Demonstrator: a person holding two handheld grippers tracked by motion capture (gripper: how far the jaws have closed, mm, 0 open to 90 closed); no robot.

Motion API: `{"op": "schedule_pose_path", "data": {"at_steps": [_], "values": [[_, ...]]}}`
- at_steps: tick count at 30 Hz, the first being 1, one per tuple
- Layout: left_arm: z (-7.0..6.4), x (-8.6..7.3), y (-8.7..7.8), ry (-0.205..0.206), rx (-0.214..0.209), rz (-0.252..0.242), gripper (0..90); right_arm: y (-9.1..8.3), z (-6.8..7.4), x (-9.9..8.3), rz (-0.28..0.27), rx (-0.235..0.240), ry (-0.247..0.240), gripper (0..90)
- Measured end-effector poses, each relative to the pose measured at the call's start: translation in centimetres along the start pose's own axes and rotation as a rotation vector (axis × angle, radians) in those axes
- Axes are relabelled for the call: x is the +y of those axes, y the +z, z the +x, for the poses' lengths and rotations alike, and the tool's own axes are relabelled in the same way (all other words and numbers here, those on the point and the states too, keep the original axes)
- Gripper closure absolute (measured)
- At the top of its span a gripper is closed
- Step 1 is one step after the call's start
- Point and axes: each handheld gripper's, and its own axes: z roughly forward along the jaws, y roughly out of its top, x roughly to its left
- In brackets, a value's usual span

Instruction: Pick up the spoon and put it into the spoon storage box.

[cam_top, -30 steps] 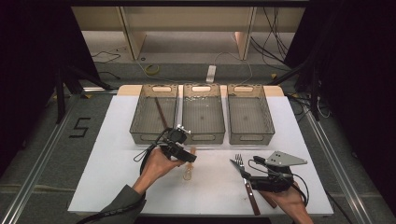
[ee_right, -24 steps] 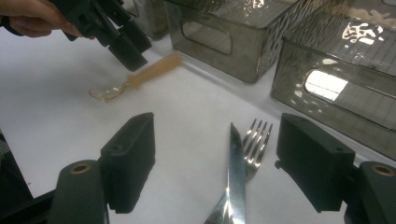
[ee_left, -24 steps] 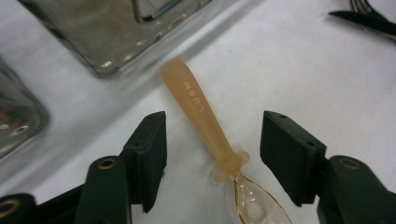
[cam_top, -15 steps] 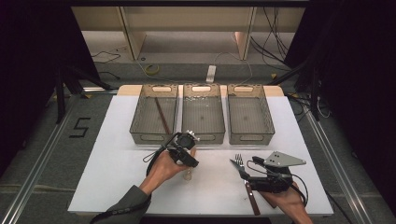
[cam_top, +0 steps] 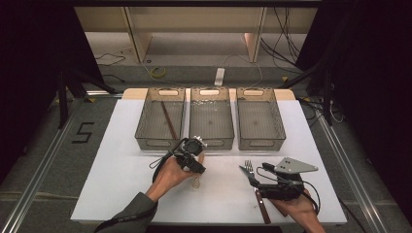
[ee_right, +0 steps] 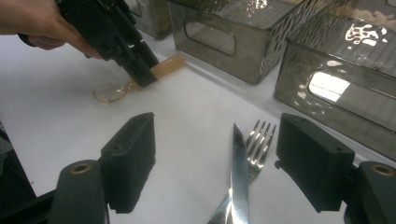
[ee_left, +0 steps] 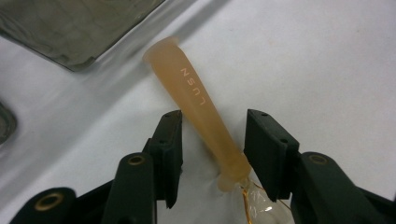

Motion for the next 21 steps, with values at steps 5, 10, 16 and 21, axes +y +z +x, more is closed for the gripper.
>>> {"op": "schedule_pose_path", "data": {"at_steps": [5,10,16,21], "values": [[-0.3,0.05,0.13,0.015,0.016,-0.003,57.1,0.07,0.05,0.04,0.001,0.001,-0.002,29.0],[-0.66,0.03,0.17,0.063,0.054,-0.001,62.7,0.13,0.11,0.09,0.001,0.002,-0.006,29.1],[-0.36,-0.05,0.07,0.066,0.047,-0.005,74.5,0.07,0.04,0.08,0.0,0.0,-0.004,29.2],[-0.11,-0.09,0.05,0.06,0.027,-0.009,76.6,0.07,0.04,0.08,0.0,-0.001,-0.003,29.2]]}}
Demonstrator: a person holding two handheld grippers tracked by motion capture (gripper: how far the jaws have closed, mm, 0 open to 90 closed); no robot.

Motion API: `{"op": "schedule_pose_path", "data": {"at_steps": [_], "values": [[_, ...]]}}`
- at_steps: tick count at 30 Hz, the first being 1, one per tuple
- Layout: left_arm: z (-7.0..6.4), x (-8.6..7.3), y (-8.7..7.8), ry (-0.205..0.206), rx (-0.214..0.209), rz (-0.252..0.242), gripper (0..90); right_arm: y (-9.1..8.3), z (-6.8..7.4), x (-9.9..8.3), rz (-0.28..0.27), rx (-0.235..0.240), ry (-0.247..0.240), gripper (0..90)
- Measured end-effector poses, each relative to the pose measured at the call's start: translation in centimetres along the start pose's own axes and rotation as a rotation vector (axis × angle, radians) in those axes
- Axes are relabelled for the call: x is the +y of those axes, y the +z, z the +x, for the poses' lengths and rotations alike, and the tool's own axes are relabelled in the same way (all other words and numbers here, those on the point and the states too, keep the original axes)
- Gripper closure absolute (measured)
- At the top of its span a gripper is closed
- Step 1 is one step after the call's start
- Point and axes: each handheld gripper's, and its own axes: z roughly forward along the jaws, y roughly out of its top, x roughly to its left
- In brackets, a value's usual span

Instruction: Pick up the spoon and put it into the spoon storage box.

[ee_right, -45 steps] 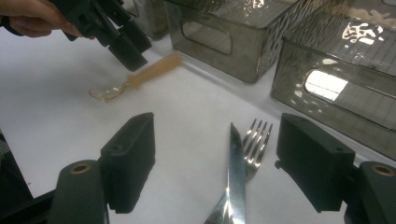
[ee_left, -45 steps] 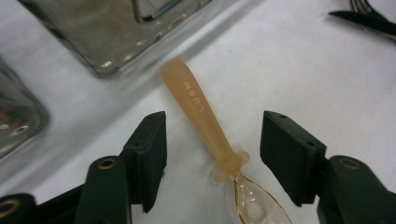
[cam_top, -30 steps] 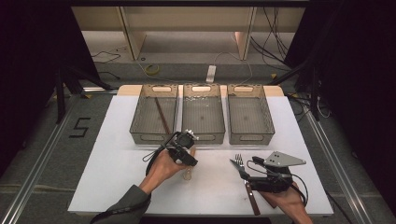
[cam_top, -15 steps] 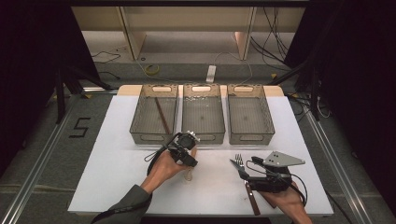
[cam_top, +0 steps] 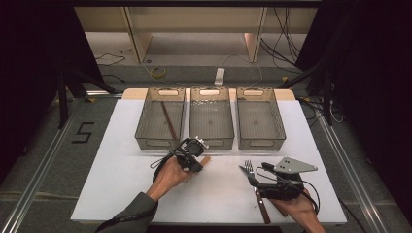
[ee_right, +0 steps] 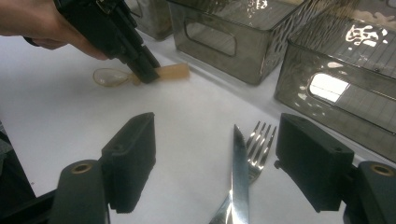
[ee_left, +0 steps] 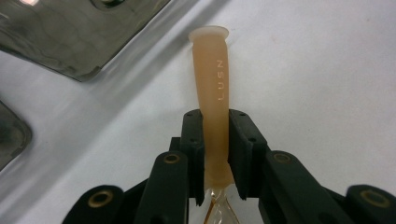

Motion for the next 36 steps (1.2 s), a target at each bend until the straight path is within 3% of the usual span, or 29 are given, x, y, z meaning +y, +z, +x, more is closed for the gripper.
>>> {"op": "schedule_pose_path", "data": {"at_steps": [9,21,36], "values": [[0.4,0.0,-0.6,-0.002,-0.02,-0.021,77.3,0.0,-0.1,0.0,-0.003,0.001,0.004,29.2],[1.5,0.1,-3.3,-0.032,-0.065,-0.094,77.6,0.0,-0.1,0.0,0.001,0.0,0.004,29.2],[2.2,0.7,-6.9,-0.039,-0.106,-0.202,77.5,0.0,-0.2,-0.1,0.0,0.003,0.009,29.2]]}}
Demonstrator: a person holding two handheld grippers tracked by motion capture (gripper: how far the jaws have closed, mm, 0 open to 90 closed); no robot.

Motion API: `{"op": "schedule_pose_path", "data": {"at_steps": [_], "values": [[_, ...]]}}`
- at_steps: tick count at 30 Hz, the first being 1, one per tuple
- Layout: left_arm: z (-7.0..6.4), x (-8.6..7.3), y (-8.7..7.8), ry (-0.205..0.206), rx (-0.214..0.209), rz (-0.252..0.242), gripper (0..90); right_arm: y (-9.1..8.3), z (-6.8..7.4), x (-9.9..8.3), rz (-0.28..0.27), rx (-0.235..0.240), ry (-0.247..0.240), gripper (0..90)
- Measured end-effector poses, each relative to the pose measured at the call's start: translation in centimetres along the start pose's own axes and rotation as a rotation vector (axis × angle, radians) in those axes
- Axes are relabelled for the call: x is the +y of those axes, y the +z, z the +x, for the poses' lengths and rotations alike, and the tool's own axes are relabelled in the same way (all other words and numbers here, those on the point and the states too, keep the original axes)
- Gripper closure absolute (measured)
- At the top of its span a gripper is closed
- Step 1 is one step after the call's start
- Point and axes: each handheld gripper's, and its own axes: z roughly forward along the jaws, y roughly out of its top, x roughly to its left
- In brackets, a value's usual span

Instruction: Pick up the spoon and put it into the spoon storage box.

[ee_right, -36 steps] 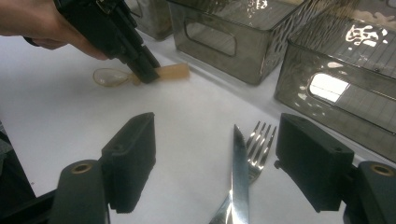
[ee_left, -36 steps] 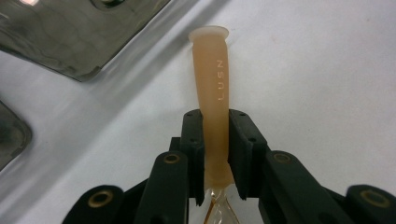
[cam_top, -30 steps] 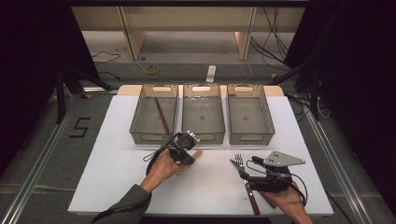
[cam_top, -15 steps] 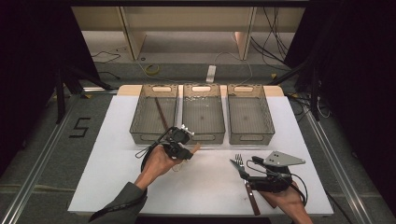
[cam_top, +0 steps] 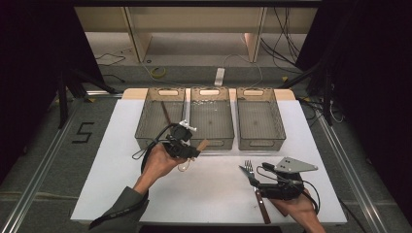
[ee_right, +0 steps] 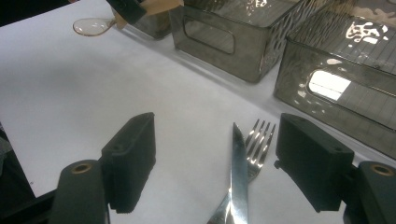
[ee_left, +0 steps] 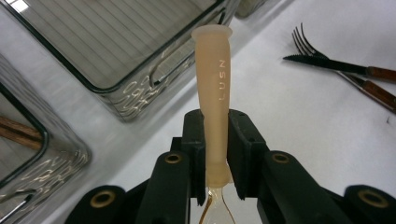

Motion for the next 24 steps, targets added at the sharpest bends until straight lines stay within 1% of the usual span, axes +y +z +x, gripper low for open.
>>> {"op": "schedule_pose_path", "data": {"at_steps": [4,6,7,10,12,13,15,20,22,24], "values": [[0.2,0.1,-0.4,-0.005,-0.003,-0.016,77.5,0.0,0.0,0.0,0.0,0.0,0.002,29.2],[0.3,0.1,-0.5,-0.001,-0.009,-0.023,77.5,0.0,0.0,0.0,0.001,0.0,0.002,29.2],[0.3,0.2,-0.6,-0.005,-0.011,-0.033,77.4,0.0,0.0,0.0,0.001,0.0,0.002,29.2],[0.5,0.3,-1.0,-0.004,-0.007,-0.04,77.4,0.0,0.0,0.0,0.0,-0.001,0.001,29.2],[0.5,0.5,-1.3,-0.011,-0.008,-0.059,77.4,-0.1,-0.1,0.0,-0.001,-0.002,0.001,29.2],[0.5,0.6,-1.6,-0.005,-0.009,-0.065,77.4,-0.1,-0.1,0.0,0.001,-0.003,0.002,29.2],[0.5,0.9,-2.1,-0.007,-0.01,-0.087,77.4,-0.1,-0.1,0.0,0.0,-0.005,0.005,29.2],[1.0,1.4,-2.7,-0.011,-0.002,-0.114,77.4,-0.1,-0.1,0.0,0.0,-0.004,0.003,29.2],[1.1,1.6,-3.0,-0.019,-0.008,-0.125,77.4,-0.2,-0.1,0.0,-0.001,-0.006,0.005,29.2],[1.0,1.9,-3.2,-0.016,-0.008,-0.135,77.4,-0.2,-0.2,0.0,-0.001,-0.006,0.005,29.1]]}}
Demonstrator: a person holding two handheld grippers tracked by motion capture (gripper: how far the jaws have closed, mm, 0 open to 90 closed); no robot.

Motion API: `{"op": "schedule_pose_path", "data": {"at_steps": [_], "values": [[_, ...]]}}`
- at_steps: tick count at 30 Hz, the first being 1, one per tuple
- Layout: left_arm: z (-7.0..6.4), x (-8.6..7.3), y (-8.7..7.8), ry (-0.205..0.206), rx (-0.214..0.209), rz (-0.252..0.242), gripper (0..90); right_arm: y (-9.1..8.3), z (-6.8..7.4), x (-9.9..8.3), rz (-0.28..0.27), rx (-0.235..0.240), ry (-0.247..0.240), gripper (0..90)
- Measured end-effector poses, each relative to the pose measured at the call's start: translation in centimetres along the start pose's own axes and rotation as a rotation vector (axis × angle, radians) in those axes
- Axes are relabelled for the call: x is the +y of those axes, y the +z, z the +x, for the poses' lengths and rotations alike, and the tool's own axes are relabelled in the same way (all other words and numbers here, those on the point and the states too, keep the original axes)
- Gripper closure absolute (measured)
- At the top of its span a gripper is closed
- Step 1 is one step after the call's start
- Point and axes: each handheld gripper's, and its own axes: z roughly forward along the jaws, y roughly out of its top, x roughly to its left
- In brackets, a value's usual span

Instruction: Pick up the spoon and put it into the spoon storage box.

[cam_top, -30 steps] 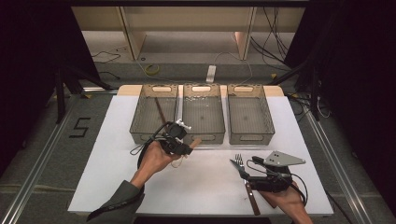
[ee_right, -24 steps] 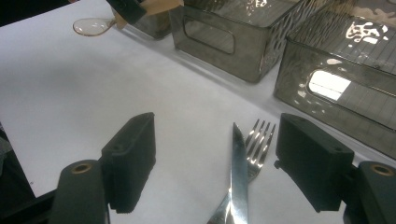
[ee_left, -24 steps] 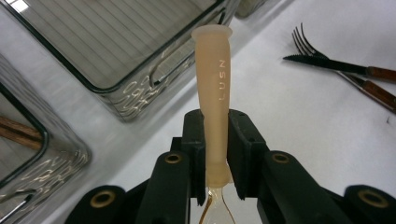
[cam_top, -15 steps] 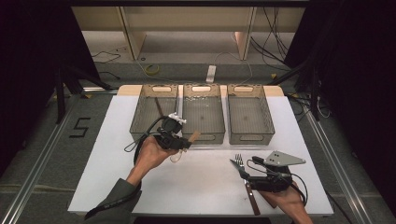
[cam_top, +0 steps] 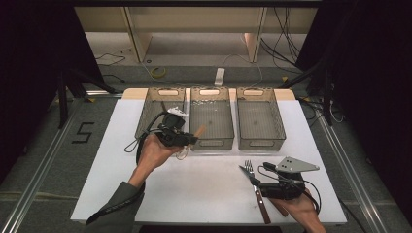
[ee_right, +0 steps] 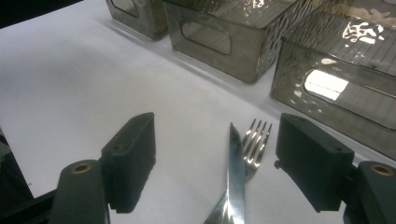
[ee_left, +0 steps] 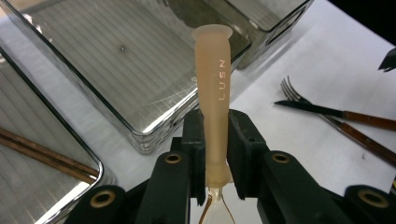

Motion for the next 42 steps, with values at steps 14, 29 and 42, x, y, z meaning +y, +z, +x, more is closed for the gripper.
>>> {"op": "schedule_pose_path", "data": {"at_steps": [14,29,42], "values": [[1.4,3.5,0.5,-0.012,0.036,-0.074,77.3,0.1,0.0,0.0,0.004,0.008,-0.001,29.2],[4.1,6.3,3.3,-0.085,0.062,-0.098,77.2,0.1,-0.1,-0.1,0.001,0.012,0.0,29.2],[4.6,6.8,4.9,-0.115,0.079,-0.126,76.9,0.2,-0.1,-0.1,0.006,0.015,0.003,29.1]]}}
